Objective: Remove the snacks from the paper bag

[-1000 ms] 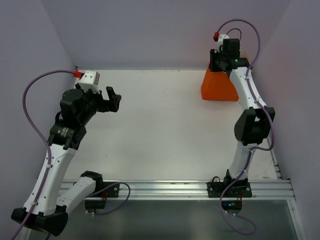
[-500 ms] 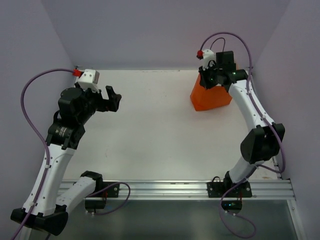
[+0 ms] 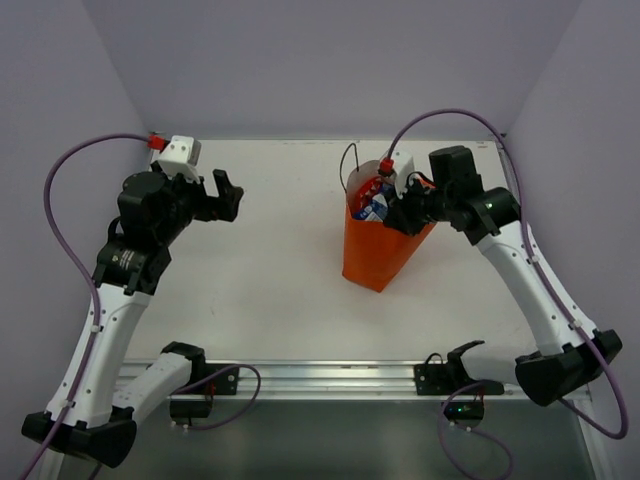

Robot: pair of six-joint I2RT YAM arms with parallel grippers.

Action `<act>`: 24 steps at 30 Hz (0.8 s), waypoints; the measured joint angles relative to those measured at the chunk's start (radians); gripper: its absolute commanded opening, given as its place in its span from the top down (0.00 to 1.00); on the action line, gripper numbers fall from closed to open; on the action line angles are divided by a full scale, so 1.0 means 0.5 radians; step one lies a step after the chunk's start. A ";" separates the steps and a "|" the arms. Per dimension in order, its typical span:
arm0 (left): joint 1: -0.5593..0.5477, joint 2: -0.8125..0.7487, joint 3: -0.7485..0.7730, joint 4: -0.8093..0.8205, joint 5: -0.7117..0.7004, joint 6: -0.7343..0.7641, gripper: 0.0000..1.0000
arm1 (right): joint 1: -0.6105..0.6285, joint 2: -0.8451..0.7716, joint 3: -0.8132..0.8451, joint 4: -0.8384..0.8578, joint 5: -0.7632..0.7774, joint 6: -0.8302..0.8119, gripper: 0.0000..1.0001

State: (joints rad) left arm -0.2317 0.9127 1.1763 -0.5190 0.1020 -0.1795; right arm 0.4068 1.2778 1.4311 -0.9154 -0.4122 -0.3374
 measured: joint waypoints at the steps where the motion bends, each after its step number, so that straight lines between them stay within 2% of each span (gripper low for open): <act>1: 0.000 0.005 0.000 0.000 0.002 -0.001 0.00 | 0.000 -0.044 -0.010 0.014 0.000 0.002 0.80; 2: 0.000 0.009 0.000 0.000 0.007 -0.001 0.00 | 0.002 -0.079 -0.018 0.033 -0.002 0.005 0.71; 4: 0.000 0.013 0.000 -0.001 0.019 -0.002 0.00 | 0.004 -0.112 -0.021 0.060 -0.004 0.019 0.62; 5: 0.000 0.013 0.000 -0.001 0.027 -0.002 0.00 | 0.008 -0.116 -0.020 0.076 -0.006 0.036 0.51; 7: 0.000 0.011 0.002 -0.002 0.037 -0.002 0.00 | 0.011 -0.105 0.002 0.076 -0.005 0.101 0.43; 8: 0.000 0.012 0.009 -0.008 0.043 -0.002 0.00 | 0.011 -0.092 0.031 0.075 -0.004 0.143 0.35; 11: 0.000 0.013 0.043 -0.022 0.048 -0.003 0.00 | 0.014 -0.086 0.189 0.089 0.094 0.371 0.16; 12: 0.000 0.014 0.060 -0.031 0.050 -0.004 0.00 | 0.016 -0.108 0.243 0.120 0.172 0.478 0.12; 17: 0.000 0.042 0.138 -0.045 0.051 -0.007 0.00 | 0.021 -0.372 0.335 0.214 0.794 0.948 0.02; 21: 0.000 0.095 0.175 -0.077 0.060 -0.008 0.00 | 0.020 -0.610 0.268 0.224 1.222 1.226 0.02; 24: 0.000 0.154 0.211 -0.121 0.083 -0.008 0.00 | 0.005 -0.700 0.170 0.214 1.383 1.390 0.05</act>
State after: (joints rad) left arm -0.2317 0.9897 1.2819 -0.5797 0.1436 -0.1837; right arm 0.4091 0.9279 1.5162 -0.8082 0.2794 0.3576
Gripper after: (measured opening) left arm 0.997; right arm 0.968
